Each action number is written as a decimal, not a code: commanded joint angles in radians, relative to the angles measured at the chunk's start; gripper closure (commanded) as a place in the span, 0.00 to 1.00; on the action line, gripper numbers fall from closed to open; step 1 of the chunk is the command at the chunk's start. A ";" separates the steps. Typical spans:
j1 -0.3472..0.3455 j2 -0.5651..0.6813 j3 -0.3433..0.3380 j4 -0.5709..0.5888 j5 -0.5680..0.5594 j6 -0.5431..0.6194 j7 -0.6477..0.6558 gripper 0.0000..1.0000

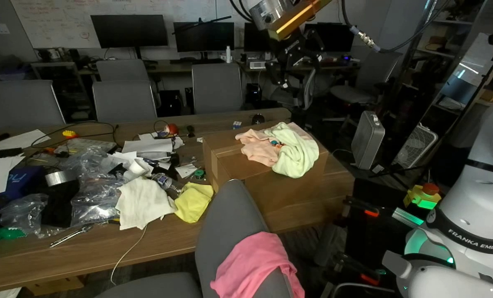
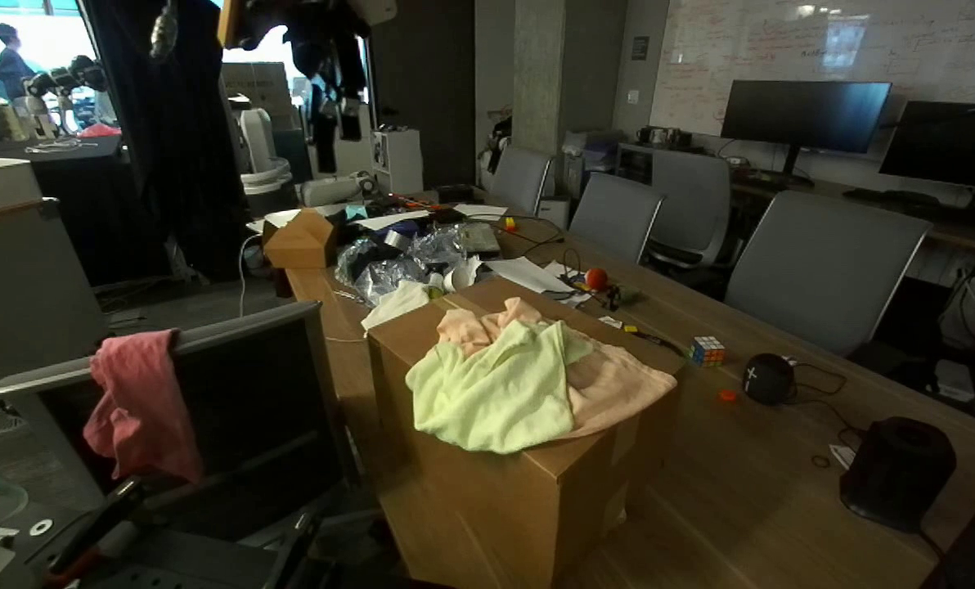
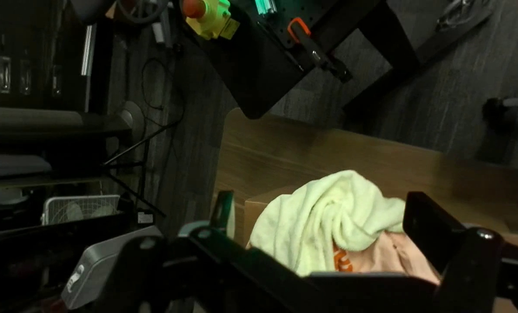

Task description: Put the towels on the table

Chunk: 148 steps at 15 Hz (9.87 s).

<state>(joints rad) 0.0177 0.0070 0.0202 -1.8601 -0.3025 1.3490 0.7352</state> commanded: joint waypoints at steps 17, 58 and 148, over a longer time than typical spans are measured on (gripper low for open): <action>0.302 0.161 0.264 -0.135 -0.046 -0.028 -0.313 0.00; 0.451 0.320 0.271 -0.124 0.020 0.406 -0.259 0.00; -0.153 -0.026 -0.150 0.227 0.002 0.304 0.196 0.56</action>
<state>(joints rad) -0.1336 -0.0324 -0.1336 -1.6406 -0.2803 1.6711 0.9081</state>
